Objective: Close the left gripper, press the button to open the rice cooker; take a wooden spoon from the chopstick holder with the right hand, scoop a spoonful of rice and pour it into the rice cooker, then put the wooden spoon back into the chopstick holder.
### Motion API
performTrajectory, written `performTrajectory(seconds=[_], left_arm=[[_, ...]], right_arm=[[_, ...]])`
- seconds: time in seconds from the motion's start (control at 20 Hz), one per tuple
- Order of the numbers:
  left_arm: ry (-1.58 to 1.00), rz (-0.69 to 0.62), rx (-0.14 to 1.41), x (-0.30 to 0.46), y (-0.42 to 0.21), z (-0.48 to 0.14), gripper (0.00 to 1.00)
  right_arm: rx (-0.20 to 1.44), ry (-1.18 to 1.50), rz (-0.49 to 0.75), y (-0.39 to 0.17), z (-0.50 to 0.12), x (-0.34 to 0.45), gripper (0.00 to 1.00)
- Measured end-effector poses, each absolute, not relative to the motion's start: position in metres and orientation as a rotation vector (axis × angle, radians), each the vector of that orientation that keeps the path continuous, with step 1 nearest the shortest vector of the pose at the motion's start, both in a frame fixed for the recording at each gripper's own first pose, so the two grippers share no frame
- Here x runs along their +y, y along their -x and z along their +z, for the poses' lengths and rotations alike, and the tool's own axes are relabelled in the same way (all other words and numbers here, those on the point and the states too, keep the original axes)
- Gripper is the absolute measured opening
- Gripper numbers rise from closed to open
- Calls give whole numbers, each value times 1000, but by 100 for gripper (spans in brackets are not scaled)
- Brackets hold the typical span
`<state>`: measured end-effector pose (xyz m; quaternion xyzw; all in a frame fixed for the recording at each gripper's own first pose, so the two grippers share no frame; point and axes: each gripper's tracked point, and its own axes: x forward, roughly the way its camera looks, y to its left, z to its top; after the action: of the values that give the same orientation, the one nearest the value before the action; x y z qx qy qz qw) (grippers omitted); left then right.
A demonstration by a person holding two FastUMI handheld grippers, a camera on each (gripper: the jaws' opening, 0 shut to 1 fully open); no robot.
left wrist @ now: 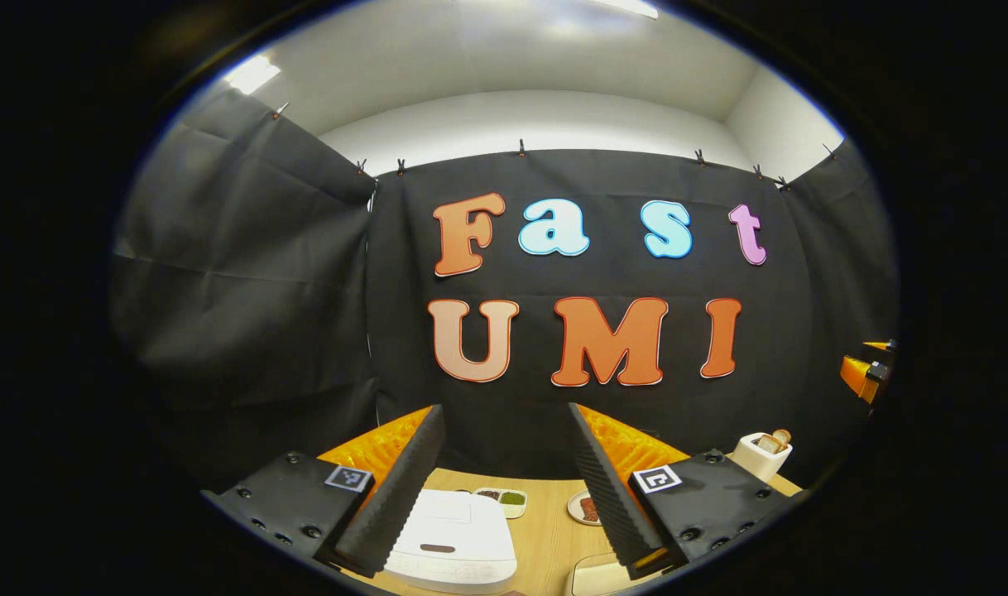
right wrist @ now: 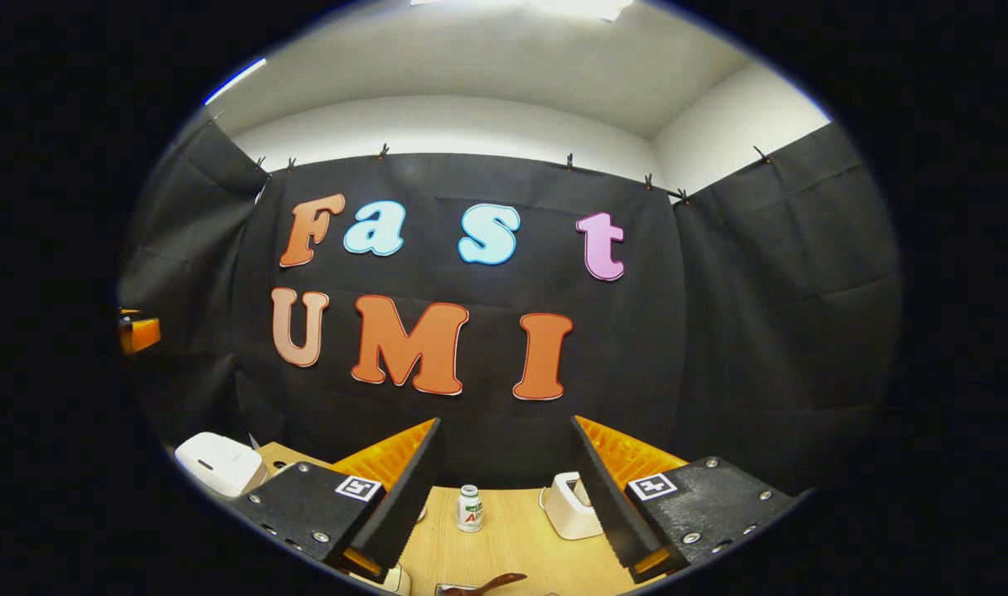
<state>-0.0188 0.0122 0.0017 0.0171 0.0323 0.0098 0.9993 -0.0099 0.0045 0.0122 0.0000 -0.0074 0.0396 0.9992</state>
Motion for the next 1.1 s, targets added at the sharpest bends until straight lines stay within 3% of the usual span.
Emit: performTrajectory(seconds=[0.45, 0.65, 0.7, 0.8, 0.9, 1.0, 1.1], left_arm=[[-196, 172, -29, 77, 23, 34, 100], [-113, 210, 33, 98, 12, 3, 99], [-82, 211, 75, 101, 9, -15, 94], [-33, 192, 163, 108, 1, -50, 63], [6, 189, 266, 118, -3, -87, 25], [63, 149, 362, 121, -6, -116, 10], [157, 164, 440, 128, -19, -150, 5]], right_arm=[[1, -3, 97, -5, 8, 13, 93], [16, 3, 105, -11, -2, 19, 93], [24, 2, 106, -12, -6, 21, 94], [44, -2, 106, -13, -15, 22, 93], [67, 7, 95, -15, -24, 20, 93], [79, 17, 75, -16, -31, 15, 93], [95, 22, 63, -18, -40, 12, 93]])
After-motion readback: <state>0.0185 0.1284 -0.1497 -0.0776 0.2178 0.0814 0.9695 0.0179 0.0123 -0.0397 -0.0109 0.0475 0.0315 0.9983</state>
